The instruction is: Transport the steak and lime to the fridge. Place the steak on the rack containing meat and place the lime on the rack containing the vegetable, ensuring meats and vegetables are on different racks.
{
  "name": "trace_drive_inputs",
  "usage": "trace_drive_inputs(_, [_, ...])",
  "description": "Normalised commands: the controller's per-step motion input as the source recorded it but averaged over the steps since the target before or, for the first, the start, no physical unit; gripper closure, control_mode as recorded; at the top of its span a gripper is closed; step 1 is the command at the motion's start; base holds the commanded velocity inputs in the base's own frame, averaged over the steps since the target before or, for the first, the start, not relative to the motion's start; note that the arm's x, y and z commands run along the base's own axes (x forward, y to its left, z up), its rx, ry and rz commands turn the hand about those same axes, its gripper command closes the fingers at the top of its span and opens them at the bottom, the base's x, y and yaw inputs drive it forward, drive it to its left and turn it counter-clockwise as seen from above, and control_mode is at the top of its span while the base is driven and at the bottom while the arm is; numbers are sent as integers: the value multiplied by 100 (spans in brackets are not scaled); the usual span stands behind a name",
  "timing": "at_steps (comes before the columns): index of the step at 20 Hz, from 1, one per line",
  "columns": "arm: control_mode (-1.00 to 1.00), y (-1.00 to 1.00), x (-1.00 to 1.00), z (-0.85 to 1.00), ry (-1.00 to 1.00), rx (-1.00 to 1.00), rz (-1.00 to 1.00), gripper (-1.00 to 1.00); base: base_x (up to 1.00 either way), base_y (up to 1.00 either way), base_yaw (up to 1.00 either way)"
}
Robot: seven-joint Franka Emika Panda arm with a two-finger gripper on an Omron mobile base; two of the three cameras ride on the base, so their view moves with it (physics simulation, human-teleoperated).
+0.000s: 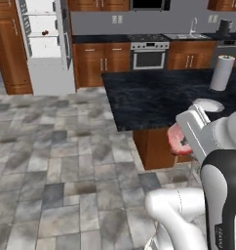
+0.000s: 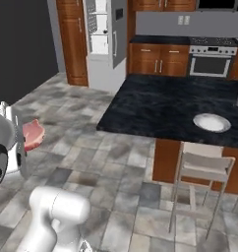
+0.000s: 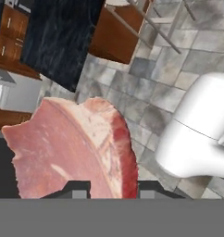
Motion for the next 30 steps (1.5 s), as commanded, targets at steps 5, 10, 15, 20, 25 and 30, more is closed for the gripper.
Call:
trace_drive_inputs(5, [100,0,0,0,0,0,0,100,49,100,-4])
trace_drive_inputs(10, [100,0,0,0,0,0,0,100,89,100,-9])
trace_drive_inputs(15, [100,0,0,0,0,0,0,100,100,100,-14])
trace_drive_inputs(20, [100,0,0,0,0,0,0,100,100,100,-19])
trace_drive_inputs(25, [100,0,0,0,0,0,0,100,100,100,-26])
trace_drive_inputs(30, [100,0,0,0,0,0,0,100,100,100,-26])
